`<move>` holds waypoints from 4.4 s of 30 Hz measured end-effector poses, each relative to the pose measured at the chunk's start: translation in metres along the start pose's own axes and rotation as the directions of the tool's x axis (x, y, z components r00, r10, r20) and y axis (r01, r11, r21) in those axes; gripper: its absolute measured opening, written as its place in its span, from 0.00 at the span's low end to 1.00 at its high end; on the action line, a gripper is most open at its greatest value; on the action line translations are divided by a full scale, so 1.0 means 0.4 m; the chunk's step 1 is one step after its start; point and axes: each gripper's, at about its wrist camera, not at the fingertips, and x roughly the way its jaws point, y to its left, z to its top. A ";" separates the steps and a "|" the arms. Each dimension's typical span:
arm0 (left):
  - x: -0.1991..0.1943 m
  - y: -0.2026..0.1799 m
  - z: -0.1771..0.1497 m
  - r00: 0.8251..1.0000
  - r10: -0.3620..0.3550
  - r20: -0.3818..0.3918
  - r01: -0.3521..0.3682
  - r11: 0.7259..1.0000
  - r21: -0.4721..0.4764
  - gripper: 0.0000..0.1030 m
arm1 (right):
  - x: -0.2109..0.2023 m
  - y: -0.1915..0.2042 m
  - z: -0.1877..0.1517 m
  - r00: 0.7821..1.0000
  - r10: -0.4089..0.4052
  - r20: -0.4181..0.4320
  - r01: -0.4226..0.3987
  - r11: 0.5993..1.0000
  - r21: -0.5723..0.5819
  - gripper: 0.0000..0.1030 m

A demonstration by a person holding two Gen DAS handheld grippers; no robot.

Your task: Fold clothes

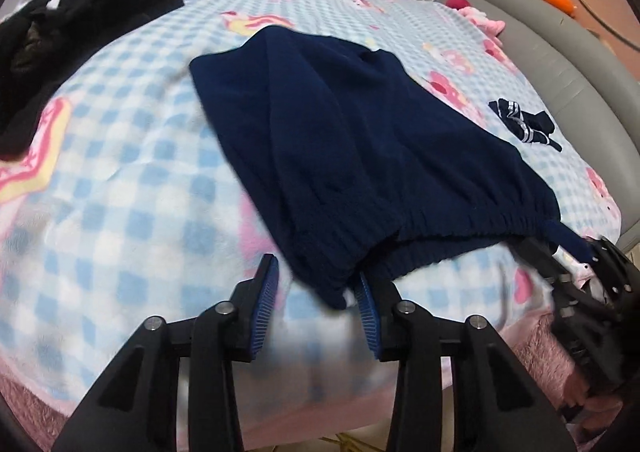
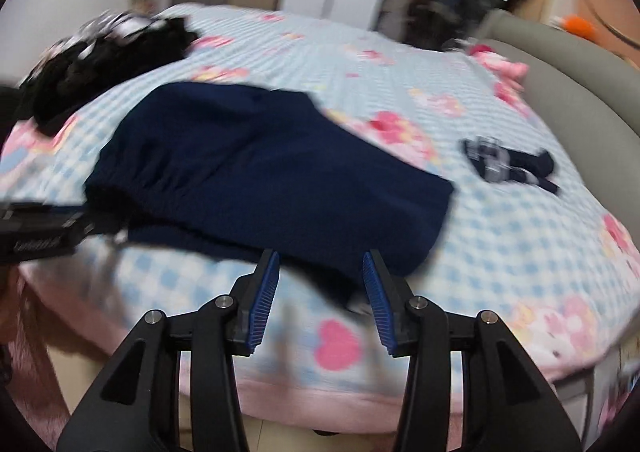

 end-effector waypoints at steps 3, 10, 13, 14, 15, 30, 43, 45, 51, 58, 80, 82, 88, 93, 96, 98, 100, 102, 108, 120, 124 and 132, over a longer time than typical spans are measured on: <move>-0.003 -0.018 0.000 0.999 0.049 0.009 -0.049 0.999 0.024 0.23 | 0.047 0.015 0.012 0.999 -0.025 -0.021 0.024 0.999 -0.038 0.43; -0.015 -0.040 0.019 0.997 0.079 0.003 -0.079 0.992 0.094 0.23 | 0.090 -0.049 0.028 0.997 -0.074 -0.029 0.073 0.997 -0.015 0.05; -0.024 -0.063 0.032 0.997 0.073 -0.004 -0.071 0.984 0.164 0.28 | 0.084 -0.107 0.038 0.994 -0.105 -0.026 0.106 0.993 0.041 0.04; -0.024 -0.068 0.037 0.997 0.076 0.003 -0.075 0.982 0.173 0.29 | 0.082 -0.128 0.039 0.993 -0.110 -0.030 0.112 0.992 0.057 0.04; -0.024 -0.074 0.041 0.997 0.079 0.010 -0.080 0.980 0.181 0.29 | 0.080 -0.143 0.038 0.993 -0.111 -0.034 0.113 0.991 0.074 0.04; -0.011 -0.048 0.024 0.994 0.112 -0.005 -0.110 0.982 0.154 0.29 | 0.101 -0.086 -0.002 0.997 0.006 -0.080 -0.005 1.000 0.015 0.18; -0.022 -0.063 0.036 0.992 0.121 0.031 -0.124 0.977 0.176 0.29 | 0.058 -0.138 0.004 0.990 0.126 -0.059 -0.124 0.991 0.045 0.18; -0.017 -0.060 0.035 0.993 0.114 0.023 -0.116 0.979 0.168 0.29 | 0.073 -0.119 -0.006 0.989 0.119 -0.082 -0.119 0.993 0.013 0.19; -0.015 -0.056 0.027 0.992 0.121 0.020 -0.123 0.977 0.176 0.29 | 0.136 -0.104 -0.005 0.990 0.051 -0.129 -0.052 0.999 -0.007 0.25; -0.026 -0.065 0.049 0.980 0.186 0.064 -0.196 0.957 0.212 0.29 | 0.108 -0.157 0.037 0.998 0.004 -0.067 0.002 0.996 0.089 0.02; -0.019 -0.074 0.042 0.992 0.115 0.054 -0.125 0.966 0.227 0.47 | 0.065 -0.170 -0.007 0.996 0.076 -0.042 -0.071 0.992 0.104 0.49; 0.001 -0.083 0.041 0.991 0.129 0.028 -0.132 0.964 0.230 0.47 | 0.106 -0.127 -0.001 0.993 0.085 -0.082 -0.082 0.995 0.048 0.51; 0.020 -0.083 0.031 0.979 0.203 0.020 -0.203 0.957 0.208 0.19 | 0.145 -0.136 0.003 0.993 0.066 -0.097 -0.054 0.991 0.123 0.27; -0.028 -0.069 0.033 0.972 0.221 0.075 -0.232 0.953 0.196 0.16 | 0.111 -0.180 0.012 0.997 0.050 -0.056 -0.038 0.980 0.197 0.24; -0.081 -0.082 0.047 0.961 0.235 0.142 -0.263 0.939 0.221 0.16 | 0.075 -0.203 0.029 0.999 0.039 -0.010 -0.036 0.972 0.230 0.24; -0.122 -0.092 0.056 0.953 0.239 0.185 -0.278 0.932 0.232 0.16 | 0.047 -0.215 0.044 0.999 0.034 0.027 -0.040 0.966 0.255 0.24; -0.144 -0.090 0.060 0.955 0.230 0.188 -0.270 0.935 0.229 0.16 | 0.014 -0.216 0.052 0.998 0.025 0.058 -0.040 0.961 0.274 0.24; -0.147 -0.080 0.058 0.957 0.229 0.178 -0.266 0.938 0.222 0.16 | -0.004 -0.219 0.054 0.997 0.014 0.074 -0.035 0.956 0.292 0.24; -0.096 -0.052 0.001 0.963 0.259 0.078 -0.270 0.935 0.232 0.16 | 0.058 -0.235 -0.024 0.996 0.086 -0.020 -0.072 0.917 0.394 0.24; -0.051 -0.043 -0.038 0.992 0.123 -0.031 -0.115 0.977 0.181 0.48 | 0.063 -0.182 -0.057 0.989 0.128 -0.076 -0.098 0.944 0.317 0.31; -0.023 -0.051 -0.054 0.987 0.155 -0.037 -0.146 0.974 0.171 0.45 | 0.073 -0.124 -0.040 0.989 0.127 -0.075 -0.107 0.968 0.228 0.34; -0.061 -0.047 -0.048 0.975 0.222 0.025 -0.223 0.960 0.172 0.16 | 0.048 -0.198 -0.048 0.998 0.052 -0.032 -0.037 0.936 0.351 0.13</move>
